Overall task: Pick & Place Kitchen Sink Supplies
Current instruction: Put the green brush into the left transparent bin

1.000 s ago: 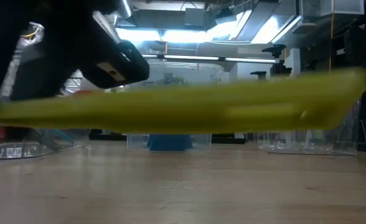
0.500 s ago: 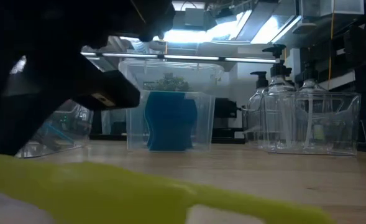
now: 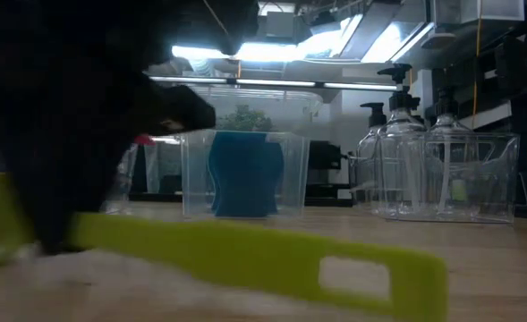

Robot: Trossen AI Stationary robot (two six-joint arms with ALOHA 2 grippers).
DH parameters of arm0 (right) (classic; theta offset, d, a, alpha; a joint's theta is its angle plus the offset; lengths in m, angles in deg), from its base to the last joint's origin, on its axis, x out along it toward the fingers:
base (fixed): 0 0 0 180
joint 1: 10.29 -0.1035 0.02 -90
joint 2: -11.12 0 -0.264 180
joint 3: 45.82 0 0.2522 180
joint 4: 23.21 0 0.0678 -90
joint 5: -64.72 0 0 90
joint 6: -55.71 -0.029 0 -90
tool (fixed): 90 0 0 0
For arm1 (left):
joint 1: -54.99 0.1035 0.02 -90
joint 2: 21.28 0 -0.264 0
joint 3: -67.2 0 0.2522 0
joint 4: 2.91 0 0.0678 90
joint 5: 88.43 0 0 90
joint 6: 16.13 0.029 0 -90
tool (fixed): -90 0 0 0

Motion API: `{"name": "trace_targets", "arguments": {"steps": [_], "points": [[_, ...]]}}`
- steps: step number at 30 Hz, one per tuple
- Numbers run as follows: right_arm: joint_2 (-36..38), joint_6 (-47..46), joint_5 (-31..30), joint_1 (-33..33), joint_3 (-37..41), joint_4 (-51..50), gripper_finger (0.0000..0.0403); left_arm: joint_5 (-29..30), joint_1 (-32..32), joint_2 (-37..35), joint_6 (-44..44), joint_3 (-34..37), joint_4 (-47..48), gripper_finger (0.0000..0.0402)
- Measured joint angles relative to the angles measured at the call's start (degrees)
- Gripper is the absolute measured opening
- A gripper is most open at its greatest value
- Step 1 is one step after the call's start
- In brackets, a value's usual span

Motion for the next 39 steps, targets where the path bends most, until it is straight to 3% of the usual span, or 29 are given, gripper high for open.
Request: {"name": "trace_targets", "arguments": {"steps": [7,11,21,28,39], "points": [[0.0,0.1,0.0,0.0,0.0,0.0,0.0308,23.9,-0.3,-1.0,-5.0,0.0,2.6,0.0013],[0.0,0.1,0.0,0.0,0.0,0.0,0.0308,30.2,-0.7,-1.2,-5.5,0.0,2.3,0.0016],[0.0,0.1,0.0,0.0,0.0,0.0,0.0308,32.5,-1.4,1.7,-8.1,0.0,0.8,0.0018],[0.0,0.0,0.0,0.0,0.0,0.0,0.0308,40.7,-3.0,2.0,-8.0,0.0,0.8,0.0022],[0.0,0.0,0.0,0.0,0.0,0.0,0.0308,36.7,-2.9,2.1,-6.6,0.0,-0.3,0.0104]]}}
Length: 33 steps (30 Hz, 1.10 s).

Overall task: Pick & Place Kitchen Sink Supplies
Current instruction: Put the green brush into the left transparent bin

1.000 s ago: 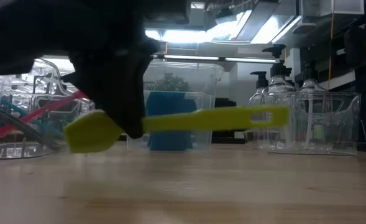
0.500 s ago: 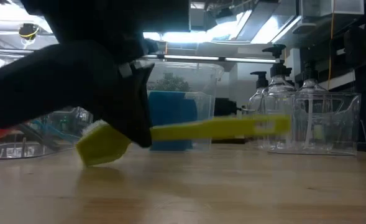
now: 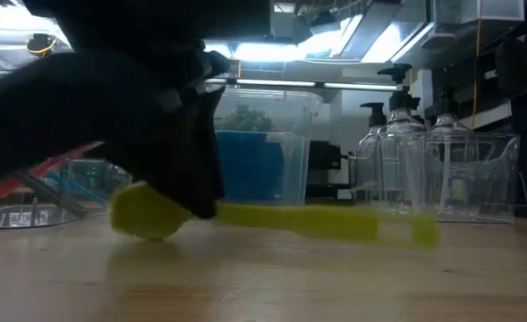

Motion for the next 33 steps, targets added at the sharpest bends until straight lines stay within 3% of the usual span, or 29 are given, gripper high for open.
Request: {"name": "trace_targets", "arguments": {"steps": [5,11,20,27,33], "points": [[0.0,0.0,0.0,0.0,0.0,0.0,0.0308,-5.8,0.0,0.0,-0.3,0.0,-1.5,0.0137],[0.0,0.0,0.0,0.0,0.0,0.0,0.0308,-4.4,0.0,0.0,-0.3,0.0,-0.7,0.0152],[0.0,0.0,0.0,0.0,0.0,0.0,0.0308,-5.0,0.3,-0.1,2.1,0.0,-0.9,0.0149],[0.0,0.0,0.0,0.0,0.0,0.0,0.0308,-9.4,1.9,-0.1,5.1,0.0,-1.5,0.0144],[0.0,0.0,0.0,0.0,0.0,0.0,0.0308,-10.6,2.4,-0.2,5.6,0.0,-1.5,0.0121]]}}
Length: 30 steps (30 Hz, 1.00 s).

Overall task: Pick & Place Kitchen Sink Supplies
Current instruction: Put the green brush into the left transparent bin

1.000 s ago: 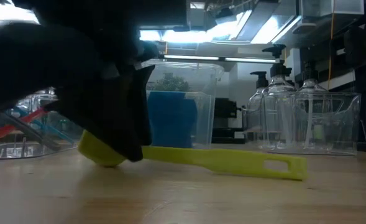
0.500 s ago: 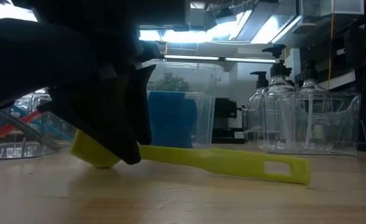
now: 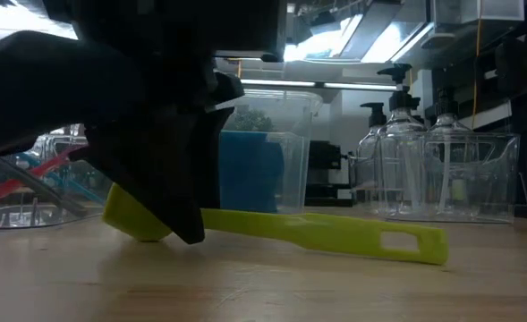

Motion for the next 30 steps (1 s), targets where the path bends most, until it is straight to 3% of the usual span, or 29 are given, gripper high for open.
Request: {"name": "trace_targets", "arguments": {"steps": [8,11,20,30], "points": [[0.0,0.0,0.0,0.0,0.0,0.0,0.0308,3.0,-0.1,-0.3,-1.8,0.0,0.2,0.0016],[0.0,0.0,0.0,0.0,0.0,0.0,0.0308,7.5,-0.4,-0.1,-2.8,0.1,0.8,0.0015],[0.0,0.0,0.0,0.0,0.0,0.0,0.0308,31.6,-2.0,1.0,-4.0,0.1,0.6,0.0013],[0.0,0.0,0.0,0.0,0.0,0.0,0.0308,33.2,-2.3,5.8,3.2,-0.1,-0.8,0.0013]]}}
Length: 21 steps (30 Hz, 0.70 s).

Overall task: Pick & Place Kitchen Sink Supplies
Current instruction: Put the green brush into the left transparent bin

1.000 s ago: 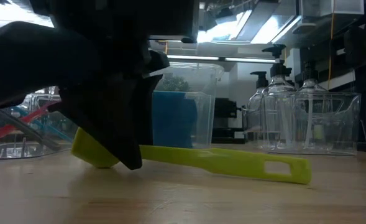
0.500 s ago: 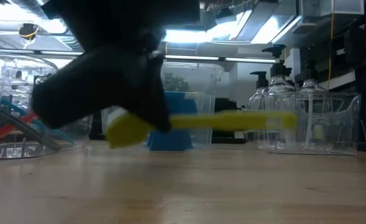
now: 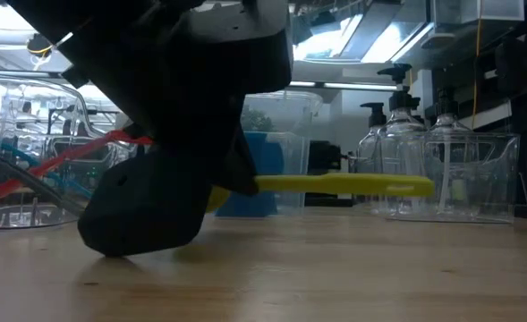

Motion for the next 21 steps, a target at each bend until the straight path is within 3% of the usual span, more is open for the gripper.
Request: {"name": "trace_targets", "arguments": {"steps": [3,9,21], "points": [[0.0,0.1,0.0,0.0,0.0,0.0,0.0308,-0.4,0.0,0.0,0.6,0.0,0.2,0.0014],[0.0,0.1,0.0,0.0,0.0,0.0,0.0308,-10.8,1.0,0.3,5.9,-0.2,0.7,0.0028],[0.0,0.0,0.0,0.0,0.0,0.0,0.0308,-16.3,0.5,0.4,15.0,-0.1,3.3,0.0034]]}}
